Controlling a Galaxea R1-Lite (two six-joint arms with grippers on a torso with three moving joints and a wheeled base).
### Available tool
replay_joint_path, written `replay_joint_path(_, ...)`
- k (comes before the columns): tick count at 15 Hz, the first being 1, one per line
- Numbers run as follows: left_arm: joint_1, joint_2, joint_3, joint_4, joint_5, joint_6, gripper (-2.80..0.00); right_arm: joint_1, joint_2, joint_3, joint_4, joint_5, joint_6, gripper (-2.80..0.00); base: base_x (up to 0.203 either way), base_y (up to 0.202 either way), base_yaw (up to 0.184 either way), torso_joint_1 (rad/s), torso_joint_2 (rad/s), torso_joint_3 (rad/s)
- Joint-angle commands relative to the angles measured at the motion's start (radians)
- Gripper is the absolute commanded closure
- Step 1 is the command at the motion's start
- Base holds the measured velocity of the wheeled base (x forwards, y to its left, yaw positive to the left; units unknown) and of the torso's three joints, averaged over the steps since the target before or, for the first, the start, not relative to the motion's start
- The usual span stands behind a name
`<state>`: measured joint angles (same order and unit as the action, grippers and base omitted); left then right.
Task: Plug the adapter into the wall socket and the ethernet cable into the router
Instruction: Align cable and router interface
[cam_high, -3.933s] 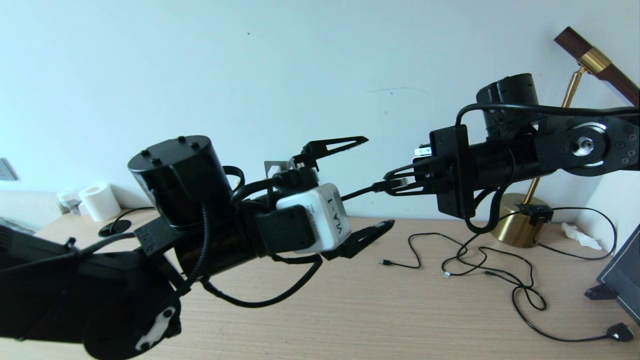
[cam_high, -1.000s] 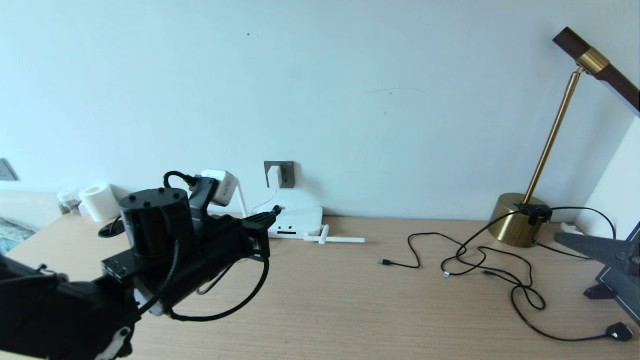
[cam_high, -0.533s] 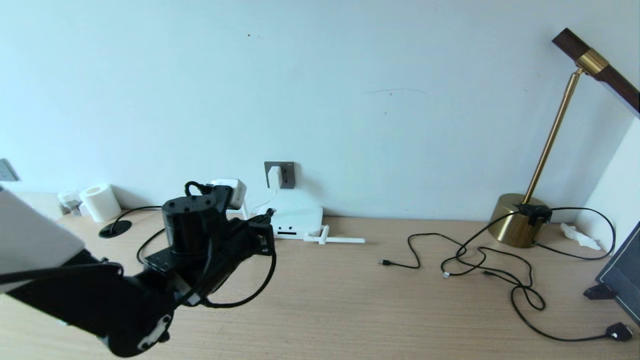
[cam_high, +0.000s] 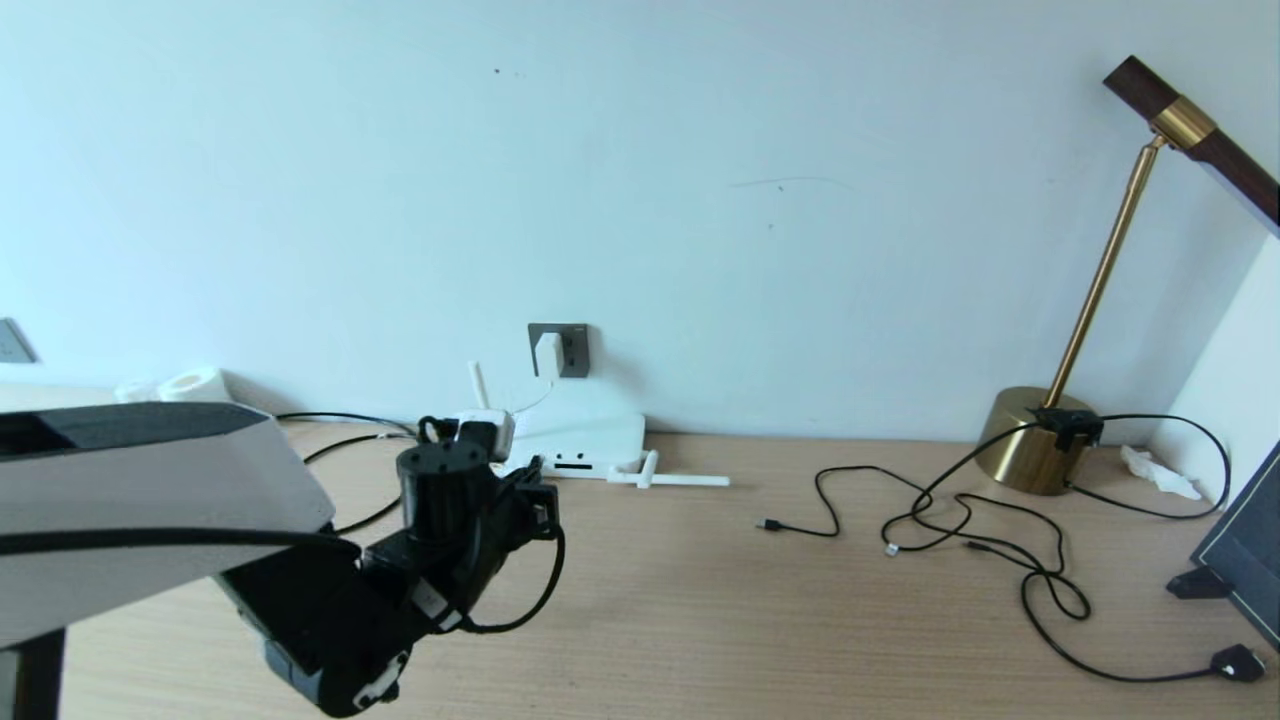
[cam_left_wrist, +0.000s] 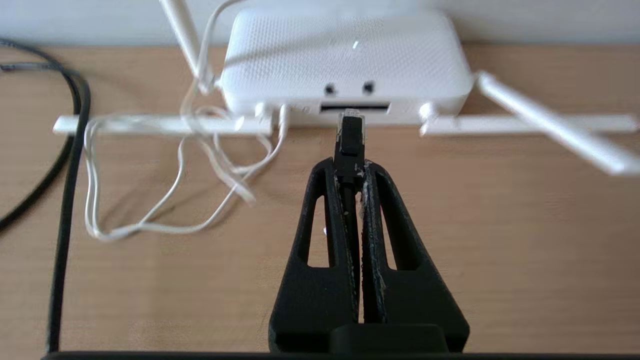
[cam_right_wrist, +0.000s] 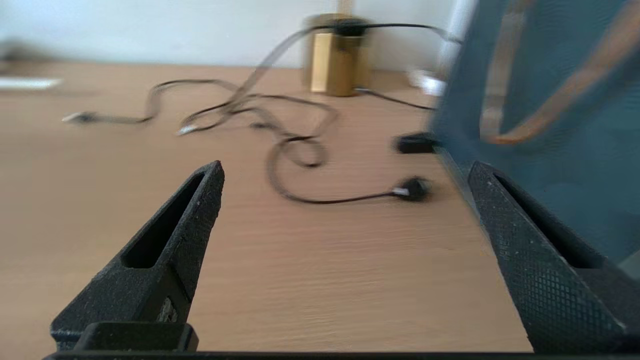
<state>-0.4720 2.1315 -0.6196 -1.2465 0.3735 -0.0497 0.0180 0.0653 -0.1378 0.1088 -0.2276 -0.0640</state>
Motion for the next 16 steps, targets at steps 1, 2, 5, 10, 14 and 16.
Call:
replay_joint_path(1,0.001,0.028,0.046,-0.031,0.006,0.006,0.0,-0.003,-0.061,0.058,-0.013,0.092,-0.012,-2.8,0.0,0.0,0.0,0.0,0.0,0.0)
replay_joint_path(2,0.001,0.031,0.04,-0.033,0.006,0.018,0.0,-0.004,-0.063,0.062,-0.009,0.158,-0.062,-2.8,0.0,0.0,0.0,0.0,0.0,0.0)
replay_joint_path(5,0.013,0.054,0.04,-0.034,0.004,0.022,0.0,-0.004,-0.064,0.098,-0.008,0.272,-0.054,-2.8,0.0,0.0,0.0,0.0,0.0,0.0)
replay_joint_path(10,0.027,0.082,0.011,-0.03,-0.002,0.021,0.0,-0.004,-0.064,0.098,-0.009,0.235,0.042,-2.8,0.0,0.0,0.0,0.0,0.0,0.0)
replay_joint_path(14,0.03,0.081,-0.044,0.028,-0.017,0.009,0.0,-0.004,-0.064,0.098,-0.009,0.234,0.044,-2.8,0.0,0.0,0.0,0.0,0.0,0.0)
replay_joint_path(16,0.03,0.077,-0.055,0.042,-0.045,-0.015,0.0,-0.004,-0.064,0.098,-0.009,0.234,0.044,-2.8,0.0,0.0,0.0,0.0,0.0,0.0)
